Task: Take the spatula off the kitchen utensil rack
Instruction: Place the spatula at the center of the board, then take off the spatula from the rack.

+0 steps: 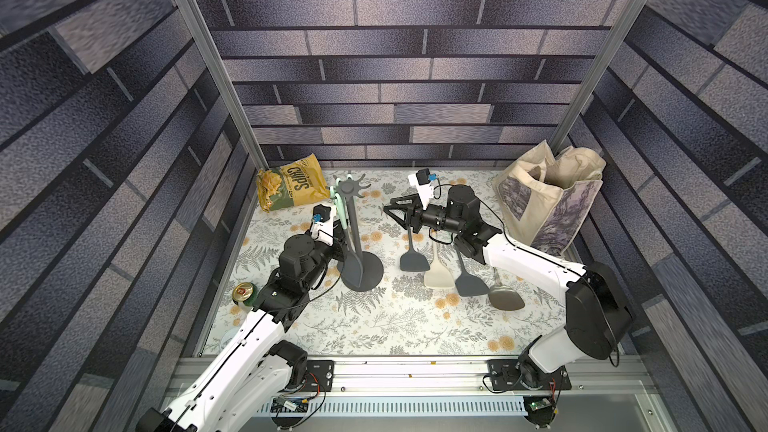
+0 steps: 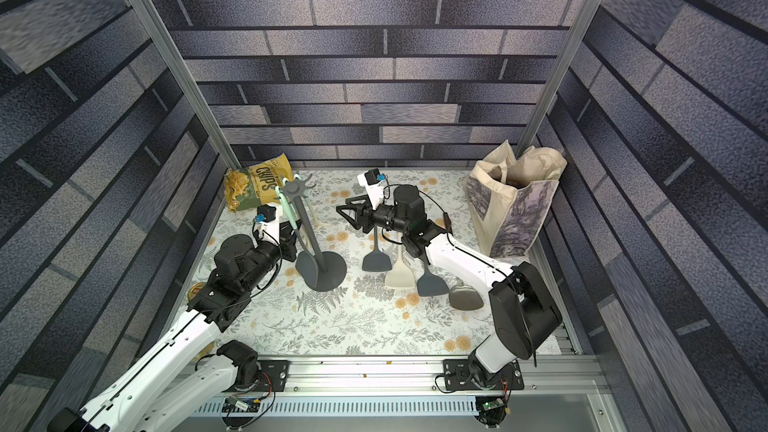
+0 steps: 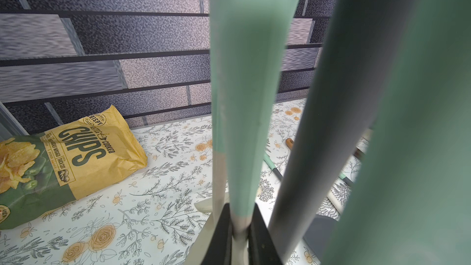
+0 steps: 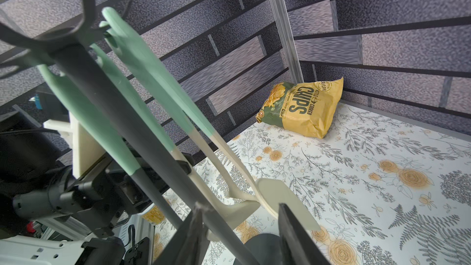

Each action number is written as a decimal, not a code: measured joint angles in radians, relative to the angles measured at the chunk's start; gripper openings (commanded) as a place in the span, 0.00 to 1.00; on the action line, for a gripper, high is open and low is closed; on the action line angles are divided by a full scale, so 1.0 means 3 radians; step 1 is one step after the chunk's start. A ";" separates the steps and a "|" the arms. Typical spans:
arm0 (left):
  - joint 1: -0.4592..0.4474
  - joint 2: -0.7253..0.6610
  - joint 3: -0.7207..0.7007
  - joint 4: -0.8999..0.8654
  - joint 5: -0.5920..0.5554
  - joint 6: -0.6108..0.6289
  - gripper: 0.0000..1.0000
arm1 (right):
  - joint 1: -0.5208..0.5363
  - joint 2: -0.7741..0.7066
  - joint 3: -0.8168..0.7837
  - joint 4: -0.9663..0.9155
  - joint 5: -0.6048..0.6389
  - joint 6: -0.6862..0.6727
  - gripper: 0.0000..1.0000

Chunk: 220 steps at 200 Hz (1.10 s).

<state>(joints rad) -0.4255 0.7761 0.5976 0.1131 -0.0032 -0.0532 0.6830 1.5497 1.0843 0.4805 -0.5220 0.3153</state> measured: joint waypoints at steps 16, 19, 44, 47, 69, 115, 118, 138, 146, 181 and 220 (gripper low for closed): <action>-0.0003 0.0013 0.0000 0.0013 -0.0001 0.0000 0.14 | 0.0067 -0.0013 0.0004 0.0014 0.0001 -0.0023 0.50; -0.0003 0.0015 0.0000 0.0018 -0.0001 0.0000 0.14 | 0.0079 -0.0013 0.0004 0.0014 0.0001 -0.0025 0.49; -0.0004 0.0019 0.0000 0.0022 -0.0001 0.0000 0.14 | 0.0164 -0.0011 0.0020 0.0014 0.0005 -0.0057 0.49; -0.0004 0.0019 0.0000 0.0023 -0.0001 0.0000 0.14 | 0.0173 -0.0011 0.0025 0.0014 0.0008 -0.0058 0.50; -0.0004 0.0018 0.0000 0.0022 -0.0003 0.0000 0.13 | 0.0224 0.0008 0.0085 0.0018 0.0029 -0.0086 0.49; -0.0004 0.0018 0.0000 0.0022 -0.0003 0.0000 0.14 | 0.0294 0.0134 0.0245 0.0037 0.0070 -0.0125 0.49; -0.0004 0.0018 0.0000 0.0022 -0.0003 0.0000 0.14 | 0.0301 0.0140 0.0256 0.0038 0.0070 -0.0131 0.49; -0.0004 0.0018 0.0000 0.0022 -0.0003 0.0000 0.14 | 0.0348 0.0195 0.0340 0.0038 0.0079 -0.0159 0.48; -0.0004 0.0018 0.0000 0.0022 -0.0003 0.0000 0.14 | 0.0370 0.0223 0.0374 0.0041 0.0080 -0.0163 0.48; -0.0004 0.0018 0.0000 0.0022 -0.0003 0.0000 0.14 | 0.0437 0.0356 0.0490 0.0048 0.0081 -0.0197 0.48; -0.0003 0.0019 0.0000 0.0022 -0.0010 -0.0001 0.14 | 0.0481 0.0437 0.0579 0.0047 0.0083 -0.0226 0.48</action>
<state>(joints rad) -0.4263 0.7818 0.5976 0.1196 -0.0063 -0.0536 0.8272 1.6810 1.2579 0.4946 -0.4973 0.2474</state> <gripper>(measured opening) 0.138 0.479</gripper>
